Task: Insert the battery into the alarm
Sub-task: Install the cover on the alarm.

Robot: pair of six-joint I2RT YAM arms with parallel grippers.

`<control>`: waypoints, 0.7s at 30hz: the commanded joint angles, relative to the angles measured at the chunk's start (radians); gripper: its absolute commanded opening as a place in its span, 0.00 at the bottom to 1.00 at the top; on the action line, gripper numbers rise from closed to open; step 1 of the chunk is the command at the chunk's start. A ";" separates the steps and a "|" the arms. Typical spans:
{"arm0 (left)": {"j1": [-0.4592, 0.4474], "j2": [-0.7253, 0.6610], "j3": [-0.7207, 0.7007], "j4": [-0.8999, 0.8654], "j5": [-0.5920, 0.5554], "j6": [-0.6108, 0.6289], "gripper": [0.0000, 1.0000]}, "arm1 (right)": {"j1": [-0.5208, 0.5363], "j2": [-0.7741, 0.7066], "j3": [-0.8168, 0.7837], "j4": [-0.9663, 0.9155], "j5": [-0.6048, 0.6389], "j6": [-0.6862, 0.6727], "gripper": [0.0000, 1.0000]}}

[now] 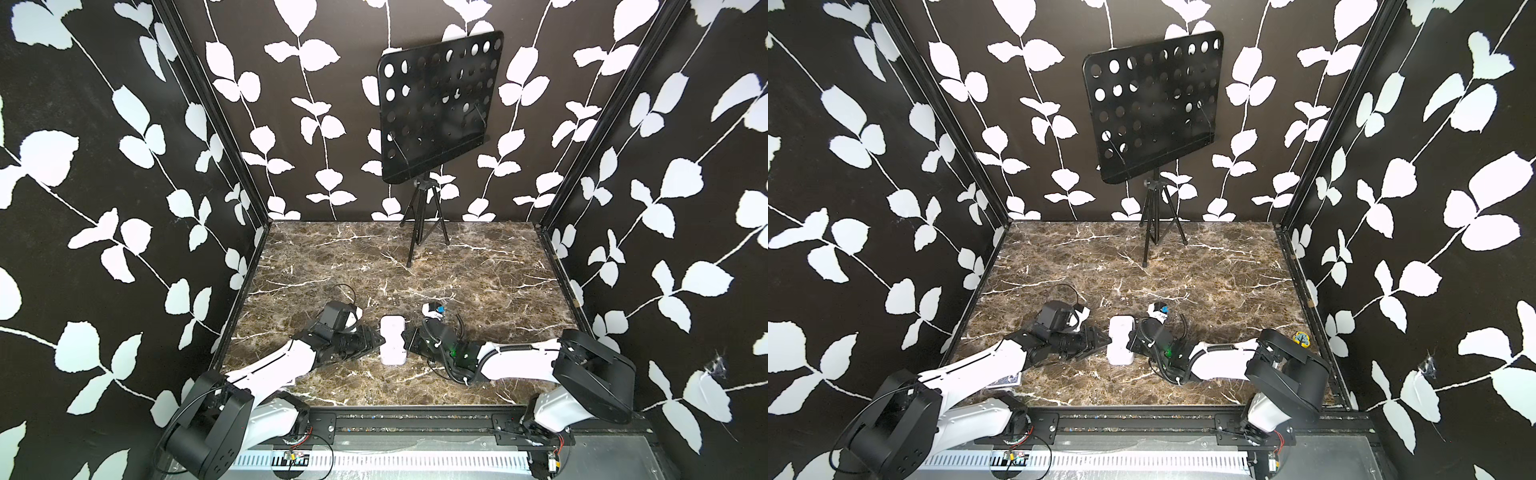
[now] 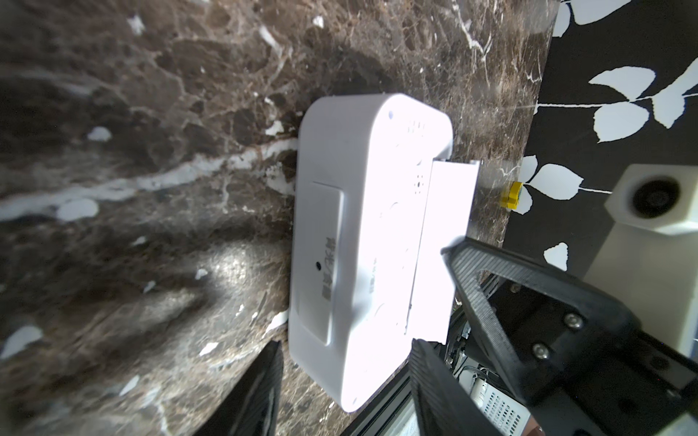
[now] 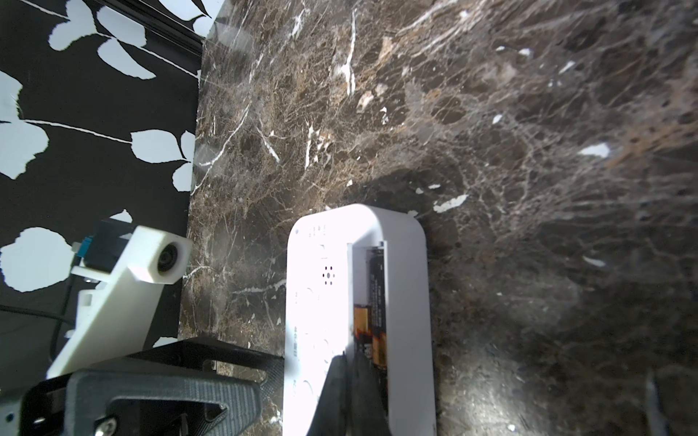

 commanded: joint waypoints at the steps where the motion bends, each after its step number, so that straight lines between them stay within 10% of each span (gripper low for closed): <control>1: -0.001 0.005 0.025 0.009 0.016 0.022 0.56 | -0.003 0.000 0.020 -0.097 -0.001 -0.016 0.05; 21: -0.001 0.015 0.037 0.009 0.012 0.030 0.55 | -0.003 0.000 0.092 -0.233 0.009 -0.067 0.28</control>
